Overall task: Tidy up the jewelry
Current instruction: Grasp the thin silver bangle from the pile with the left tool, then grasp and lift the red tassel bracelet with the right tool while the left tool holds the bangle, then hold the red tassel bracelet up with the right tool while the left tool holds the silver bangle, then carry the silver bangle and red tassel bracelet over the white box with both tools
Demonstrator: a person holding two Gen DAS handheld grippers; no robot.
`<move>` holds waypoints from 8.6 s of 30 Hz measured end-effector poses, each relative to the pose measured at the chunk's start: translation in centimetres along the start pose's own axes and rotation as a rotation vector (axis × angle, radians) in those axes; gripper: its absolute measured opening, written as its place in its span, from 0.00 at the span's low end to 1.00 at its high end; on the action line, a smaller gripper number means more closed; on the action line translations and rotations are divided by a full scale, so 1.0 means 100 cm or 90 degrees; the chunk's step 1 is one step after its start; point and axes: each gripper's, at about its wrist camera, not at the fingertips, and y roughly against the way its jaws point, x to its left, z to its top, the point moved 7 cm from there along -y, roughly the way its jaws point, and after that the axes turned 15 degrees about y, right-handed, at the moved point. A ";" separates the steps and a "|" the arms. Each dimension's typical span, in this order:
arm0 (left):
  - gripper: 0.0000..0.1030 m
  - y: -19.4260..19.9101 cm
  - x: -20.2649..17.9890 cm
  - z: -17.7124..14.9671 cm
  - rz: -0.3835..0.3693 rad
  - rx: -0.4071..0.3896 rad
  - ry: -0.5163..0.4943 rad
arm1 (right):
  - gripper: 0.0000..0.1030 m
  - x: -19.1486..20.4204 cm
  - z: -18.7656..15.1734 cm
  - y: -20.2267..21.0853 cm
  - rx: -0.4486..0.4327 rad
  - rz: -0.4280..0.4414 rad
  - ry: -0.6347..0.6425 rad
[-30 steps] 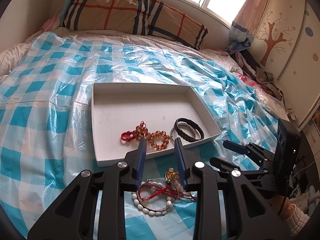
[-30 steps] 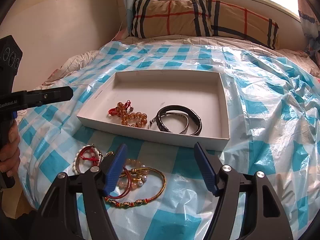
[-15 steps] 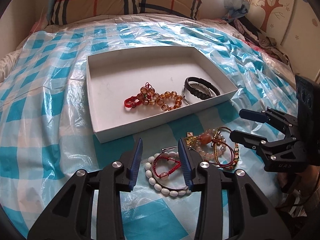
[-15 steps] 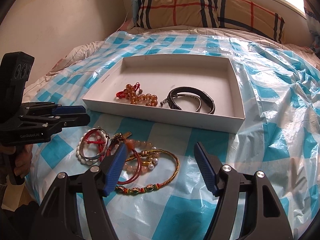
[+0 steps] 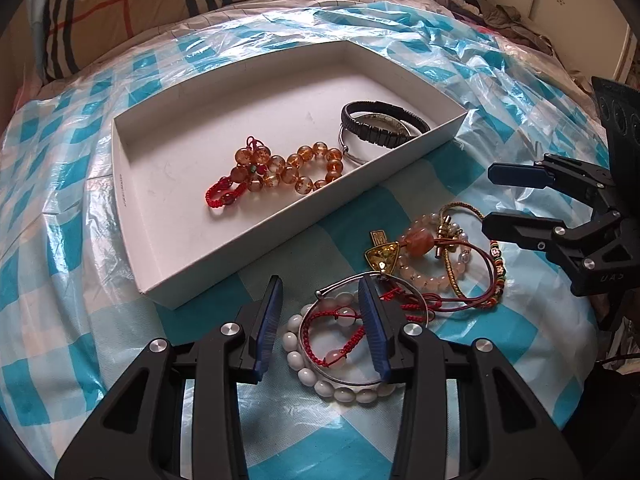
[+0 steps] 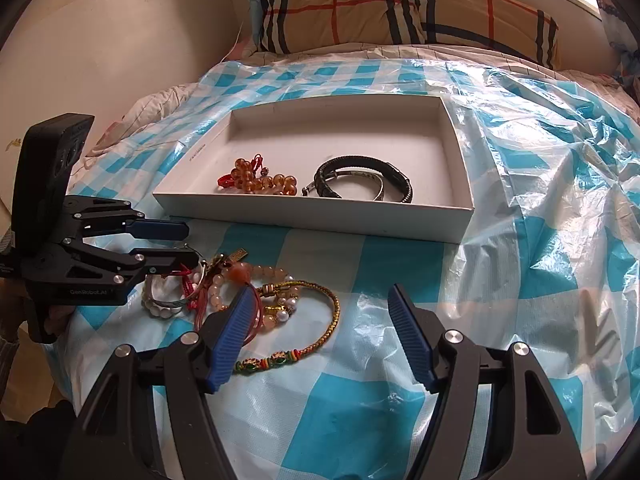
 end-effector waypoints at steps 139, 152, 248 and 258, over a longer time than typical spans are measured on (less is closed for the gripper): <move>0.05 0.063 0.005 -0.077 0.083 -0.038 0.081 | 0.06 0.050 -0.041 0.038 0.040 0.131 0.000; 0.05 0.088 -0.008 -0.073 0.078 -0.071 0.077 | 0.06 0.048 -0.013 0.072 -0.044 0.177 -0.055; 0.53 0.081 -0.003 -0.055 0.005 -0.095 0.136 | 0.15 0.065 -0.024 0.004 0.051 0.141 0.042; 0.53 0.086 -0.009 -0.042 0.008 -0.127 0.131 | 0.12 0.035 -0.018 0.052 -0.040 0.127 -0.042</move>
